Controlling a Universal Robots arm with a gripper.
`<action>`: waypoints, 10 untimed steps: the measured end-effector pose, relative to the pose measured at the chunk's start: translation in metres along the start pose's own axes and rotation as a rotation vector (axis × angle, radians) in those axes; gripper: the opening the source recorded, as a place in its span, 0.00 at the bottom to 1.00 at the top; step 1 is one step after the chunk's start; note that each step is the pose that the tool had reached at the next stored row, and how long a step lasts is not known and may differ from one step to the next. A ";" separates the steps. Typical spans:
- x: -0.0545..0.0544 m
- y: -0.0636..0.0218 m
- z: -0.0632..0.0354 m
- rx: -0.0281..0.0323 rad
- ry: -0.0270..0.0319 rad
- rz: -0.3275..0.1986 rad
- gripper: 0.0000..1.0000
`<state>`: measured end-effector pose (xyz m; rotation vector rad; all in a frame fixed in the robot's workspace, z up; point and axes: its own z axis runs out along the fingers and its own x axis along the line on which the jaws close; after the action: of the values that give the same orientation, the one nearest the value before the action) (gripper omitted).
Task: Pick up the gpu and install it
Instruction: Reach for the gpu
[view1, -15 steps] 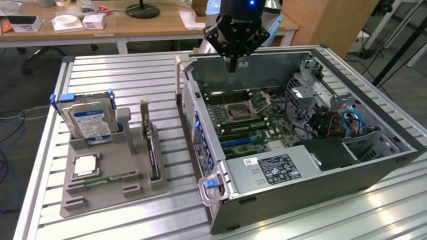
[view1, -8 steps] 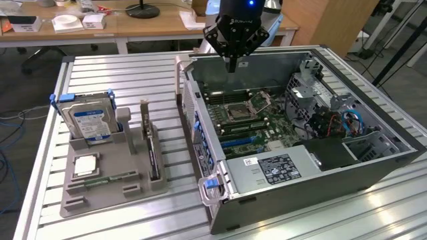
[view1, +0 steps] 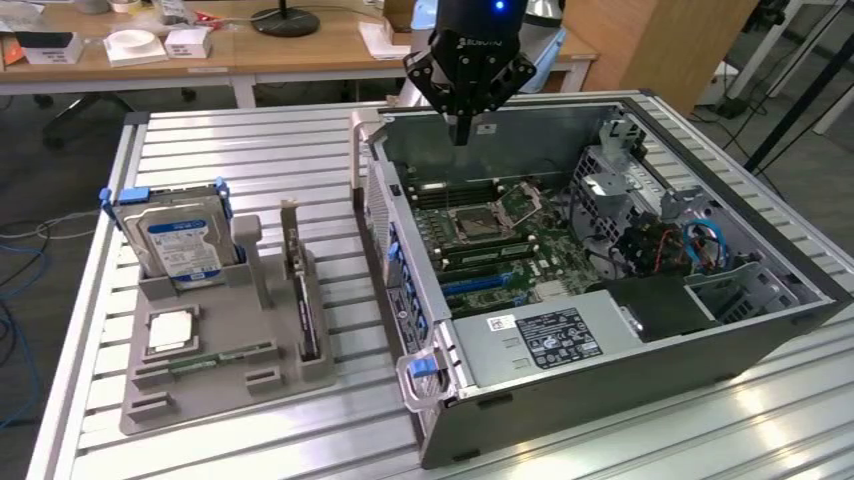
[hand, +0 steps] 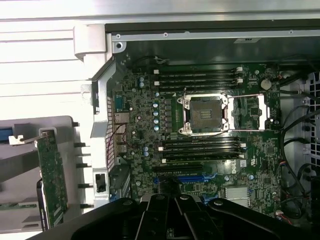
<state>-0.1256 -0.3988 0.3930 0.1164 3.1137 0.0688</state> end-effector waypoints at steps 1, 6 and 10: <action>0.000 0.0000 0.0000 -0.0001 -0.0001 0.000 0.11; 0.002 -0.0002 0.0000 0.0000 0.0000 0.000 0.11; 0.003 -0.0002 -0.0001 0.0000 0.0000 0.000 0.11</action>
<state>-0.1286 -0.3988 0.3930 0.1170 3.1137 0.0688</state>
